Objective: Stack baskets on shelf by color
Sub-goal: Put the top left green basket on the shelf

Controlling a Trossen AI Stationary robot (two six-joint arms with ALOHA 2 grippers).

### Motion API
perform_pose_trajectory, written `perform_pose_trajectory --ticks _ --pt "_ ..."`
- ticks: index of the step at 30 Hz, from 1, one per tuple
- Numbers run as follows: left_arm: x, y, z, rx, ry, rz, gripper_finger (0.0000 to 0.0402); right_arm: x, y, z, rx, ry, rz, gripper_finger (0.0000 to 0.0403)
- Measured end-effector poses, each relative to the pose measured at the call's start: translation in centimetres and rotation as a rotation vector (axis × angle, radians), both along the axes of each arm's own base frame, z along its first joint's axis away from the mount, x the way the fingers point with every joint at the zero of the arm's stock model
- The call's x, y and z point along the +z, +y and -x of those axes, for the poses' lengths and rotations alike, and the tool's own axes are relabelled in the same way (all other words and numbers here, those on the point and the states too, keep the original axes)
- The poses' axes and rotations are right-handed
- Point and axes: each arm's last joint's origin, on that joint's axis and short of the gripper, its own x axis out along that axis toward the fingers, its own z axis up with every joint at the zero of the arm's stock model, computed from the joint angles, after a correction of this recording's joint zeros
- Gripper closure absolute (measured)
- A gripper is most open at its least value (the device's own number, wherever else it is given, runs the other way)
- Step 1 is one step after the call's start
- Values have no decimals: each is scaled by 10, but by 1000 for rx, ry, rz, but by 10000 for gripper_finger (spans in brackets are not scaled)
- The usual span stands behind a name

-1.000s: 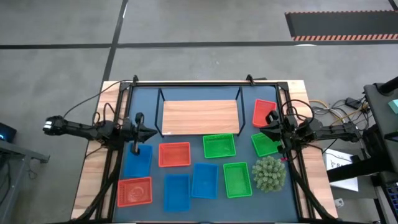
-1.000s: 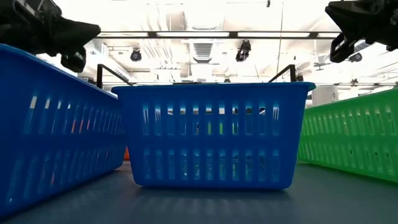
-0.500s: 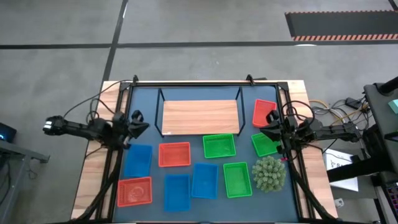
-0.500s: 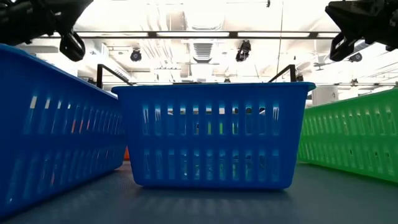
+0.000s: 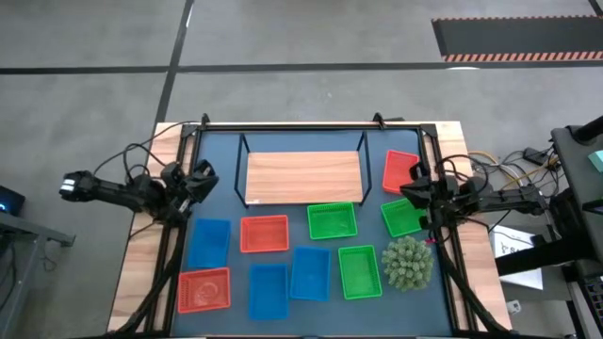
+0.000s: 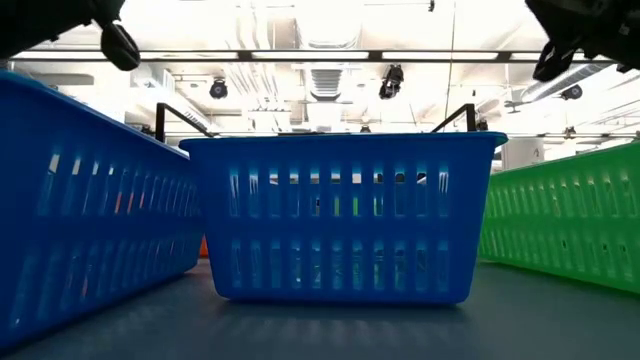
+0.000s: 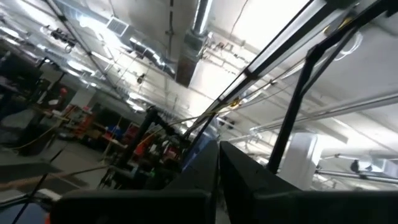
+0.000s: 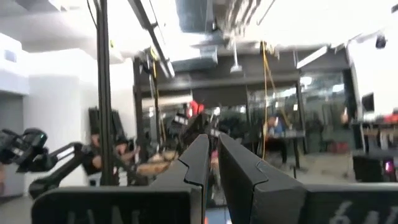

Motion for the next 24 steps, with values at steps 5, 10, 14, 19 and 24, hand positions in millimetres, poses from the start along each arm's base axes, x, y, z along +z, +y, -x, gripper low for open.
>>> perform_pose_trajectory --ticks 5,10,14,19,24 --pt "18 -2 -15 3 32 -5 402 6 0 2 -20 -63 33 376" --pt "39 -5 -33 20 54 -36 402 9 0 0 -45 -91 75 376" --pt "50 -8 -52 26 88 -52 402 12 0 -2 -69 -126 112 376" --pt "53 -13 -82 10 163 -37 402 12 1 -8 -82 -111 140 376" --pt "46 -21 -116 -46 282 48 402 10 1 -11 -68 -86 125 376"
